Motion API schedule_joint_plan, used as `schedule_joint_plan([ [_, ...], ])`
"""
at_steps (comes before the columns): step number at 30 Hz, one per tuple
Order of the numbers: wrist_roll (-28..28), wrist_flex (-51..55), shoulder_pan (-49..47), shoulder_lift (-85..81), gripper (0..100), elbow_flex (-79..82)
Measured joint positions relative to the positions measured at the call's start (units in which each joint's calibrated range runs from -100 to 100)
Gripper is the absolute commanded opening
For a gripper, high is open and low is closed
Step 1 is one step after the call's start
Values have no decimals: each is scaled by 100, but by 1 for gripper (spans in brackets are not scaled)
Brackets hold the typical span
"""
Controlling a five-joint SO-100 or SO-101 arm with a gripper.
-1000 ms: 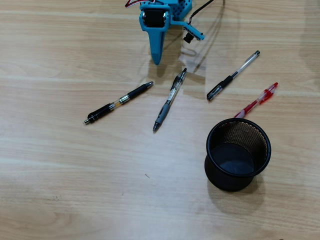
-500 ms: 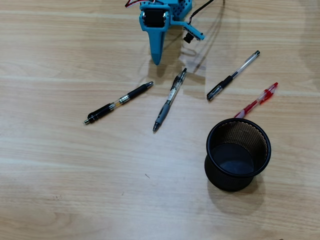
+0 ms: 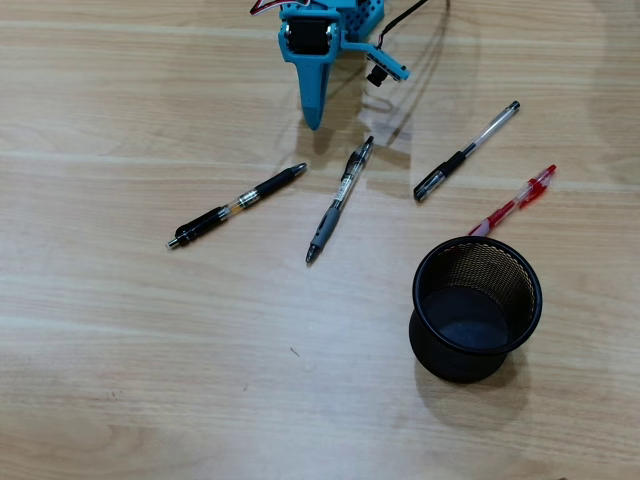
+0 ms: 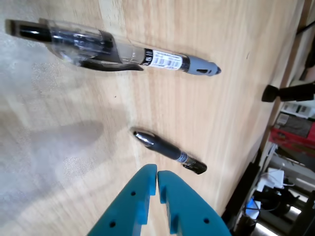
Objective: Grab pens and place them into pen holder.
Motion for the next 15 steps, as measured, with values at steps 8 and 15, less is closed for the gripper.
schedule_joint_plan([
  [8,0,0,286,1597,2,-1704],
  [15,-296,9,476,2965,2,-2875],
])
